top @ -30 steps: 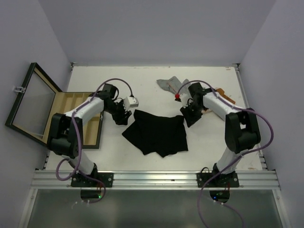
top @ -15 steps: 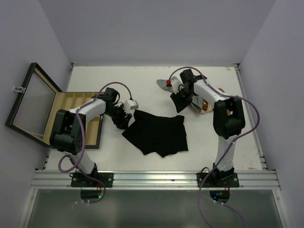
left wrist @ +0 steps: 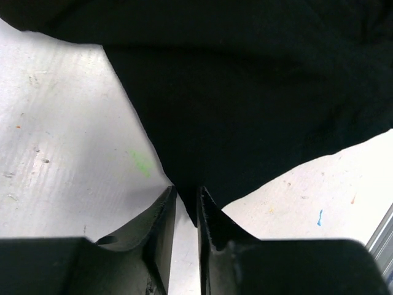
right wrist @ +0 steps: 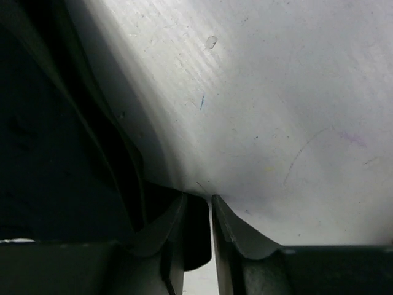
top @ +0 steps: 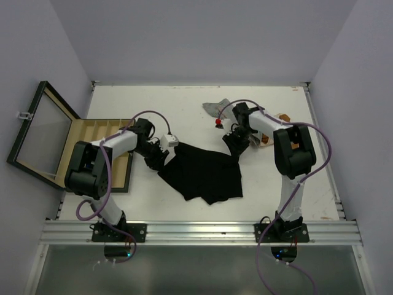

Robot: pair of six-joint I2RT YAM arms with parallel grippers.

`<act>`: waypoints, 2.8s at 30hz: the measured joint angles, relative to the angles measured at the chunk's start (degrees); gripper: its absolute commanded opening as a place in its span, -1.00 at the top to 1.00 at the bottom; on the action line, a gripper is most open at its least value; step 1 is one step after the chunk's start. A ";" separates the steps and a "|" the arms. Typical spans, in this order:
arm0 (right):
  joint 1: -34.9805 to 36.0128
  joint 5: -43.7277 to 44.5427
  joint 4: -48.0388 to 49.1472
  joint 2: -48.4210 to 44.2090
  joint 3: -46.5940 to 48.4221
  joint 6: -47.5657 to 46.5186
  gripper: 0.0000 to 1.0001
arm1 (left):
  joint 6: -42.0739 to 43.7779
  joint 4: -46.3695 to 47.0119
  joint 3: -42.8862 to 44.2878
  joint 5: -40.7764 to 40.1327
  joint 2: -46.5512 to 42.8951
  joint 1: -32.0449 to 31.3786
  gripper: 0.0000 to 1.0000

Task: Roll the underwear
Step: Move the underwear to the center of the board, then fold the underwear

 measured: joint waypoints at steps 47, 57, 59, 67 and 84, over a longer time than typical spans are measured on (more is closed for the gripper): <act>-1.84 -4.81 -12.11 -8.66 0.04 -1.79 0.88 | -14.56 3.87 13.18 3.17 6.75 -3.32 0.35; -1.18 -3.30 -7.58 -5.03 -10.03 -0.07 1.00 | -18.64 4.96 21.46 0.92 17.29 -6.69 0.48; -1.20 -3.87 -6.91 -3.56 -10.60 1.07 1.00 | -19.19 5.09 26.29 0.33 20.37 -6.69 0.51; -0.42 -12.20 -3.98 -3.61 -13.35 7.21 0.80 | -20.52 2.75 54.21 1.09 37.79 -6.78 0.07; 0.15 -20.59 3.21 -16.13 -7.67 15.80 0.82 | -12.46 6.97 22.34 0.68 -5.51 -6.80 -0.08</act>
